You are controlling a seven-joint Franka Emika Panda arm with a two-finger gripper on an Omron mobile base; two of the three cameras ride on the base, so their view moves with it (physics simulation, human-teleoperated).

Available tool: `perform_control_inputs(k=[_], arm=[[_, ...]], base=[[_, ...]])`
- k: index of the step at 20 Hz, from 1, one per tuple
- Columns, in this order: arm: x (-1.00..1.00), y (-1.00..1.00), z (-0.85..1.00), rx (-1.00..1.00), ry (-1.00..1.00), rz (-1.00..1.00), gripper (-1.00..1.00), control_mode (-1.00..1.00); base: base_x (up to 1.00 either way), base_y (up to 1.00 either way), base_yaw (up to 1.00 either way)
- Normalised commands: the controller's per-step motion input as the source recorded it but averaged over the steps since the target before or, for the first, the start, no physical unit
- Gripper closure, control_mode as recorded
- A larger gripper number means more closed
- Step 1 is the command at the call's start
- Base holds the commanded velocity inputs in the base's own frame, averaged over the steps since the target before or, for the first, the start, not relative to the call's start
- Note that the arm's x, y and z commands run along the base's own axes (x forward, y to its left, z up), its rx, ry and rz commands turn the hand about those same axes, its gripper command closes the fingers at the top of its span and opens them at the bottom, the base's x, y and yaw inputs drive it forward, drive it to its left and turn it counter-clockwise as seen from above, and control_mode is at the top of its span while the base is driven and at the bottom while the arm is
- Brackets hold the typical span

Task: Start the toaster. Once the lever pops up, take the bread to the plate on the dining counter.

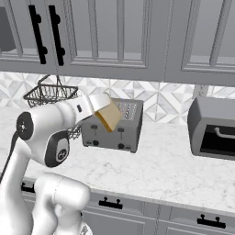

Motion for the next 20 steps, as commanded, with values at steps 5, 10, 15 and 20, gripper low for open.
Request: perform_control_inputs(k=[5, 10, 15, 20], arm=[[-0.37, 0.01, 0.00, 0.00, 0.00, 0.00, 1.00, 1.00], [0.00, 0.00, 0.00, 0.00, 0.00, 0.00, 1.00, 1.00], [0.00, 0.00, 0.00, 0.00, 0.00, 0.00, 1.00, 1.00], [0.00, 0.00, 0.00, 0.00, 0.00, 0.00, 1.00, 1.00]], base=[[-0.60, 0.00, -0.01], [-1.00, 0.00, -0.29], [-0.48, -0.13, -0.70], [0.00, -0.02, -0.89]])
